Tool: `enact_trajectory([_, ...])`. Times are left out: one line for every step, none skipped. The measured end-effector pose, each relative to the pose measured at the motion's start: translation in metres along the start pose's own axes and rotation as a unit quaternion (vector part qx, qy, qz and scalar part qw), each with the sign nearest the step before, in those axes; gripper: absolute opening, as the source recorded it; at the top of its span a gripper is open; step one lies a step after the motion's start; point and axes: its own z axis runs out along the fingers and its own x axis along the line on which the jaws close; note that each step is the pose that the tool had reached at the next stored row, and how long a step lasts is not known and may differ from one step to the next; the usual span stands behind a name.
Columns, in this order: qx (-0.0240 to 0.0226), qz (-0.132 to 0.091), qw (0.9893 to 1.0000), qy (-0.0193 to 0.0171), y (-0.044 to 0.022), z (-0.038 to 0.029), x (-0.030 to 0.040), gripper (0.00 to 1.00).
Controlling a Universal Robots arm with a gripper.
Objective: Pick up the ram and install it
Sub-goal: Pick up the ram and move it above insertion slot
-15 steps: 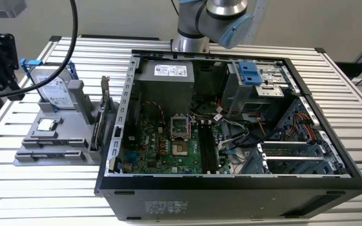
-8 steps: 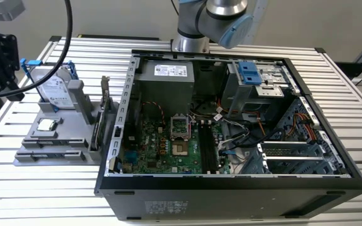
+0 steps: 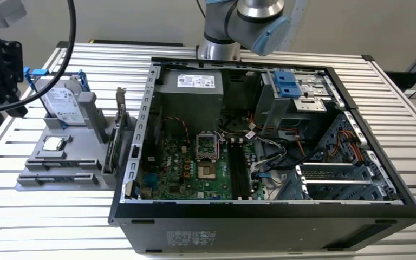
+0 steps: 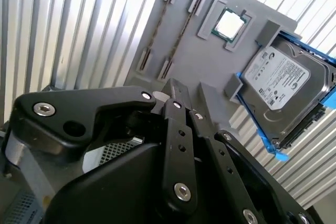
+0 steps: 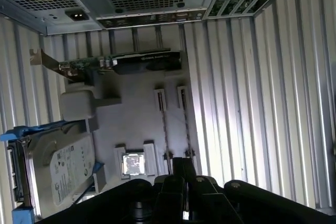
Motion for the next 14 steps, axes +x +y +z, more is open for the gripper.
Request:
enact_trajectory([0.0001,0.005,1.0,-0.0003,-0.0001,0.0001,0.0,0.0])
enact_trajectory([0.0002,0.01,0.9999,-0.0005,-0.0002,0.0002,0.0,0.0])
enact_trajectory([0.0002,0.015,0.9999,-0.0007,-0.0003,0.0003,0.0,0.0])
enact_trajectory([0.0003,0.02,0.9998,-0.001,-0.0003,0.0003,0.0,0.0])
enact_trajectory([0.0004,0.025,0.9997,-0.0012,-0.0003,0.0004,0.0,0.0])
enact_trajectory([0.0005,0.028,0.9996,-0.0014,-0.0004,0.0004,0.0,0.0])
enact_trajectory([0.0005,0.029,0.9996,-0.0014,-0.0004,0.0005,0.0,0.0])
enact_trajectory([0.0004,0.029,0.9996,-0.0014,-0.0004,0.0006,0.0,0.0])
enact_trajectory([0.0004,0.028,0.9996,-0.0014,-0.0004,0.0006,0.0,0.0])
enact_trajectory([0.0004,0.026,0.9997,-0.0013,-0.0004,0.0006,0.0,0.0])
enact_trajectory([0.0003,0.023,0.9997,-0.0011,-0.0004,0.0007,0.0,0.0])
enact_trajectory([0.0003,0.02,0.9998,-0.0009,-0.0004,0.0008,0.0,0.0])
enact_trajectory([0.0002,0.016,0.9999,-0.0008,-0.0004,0.0009,0.0,0.0])
enact_trajectory([0.0001,0.011,0.9999,-0.0005,-0.0002,0.0011,0.0,0.0])
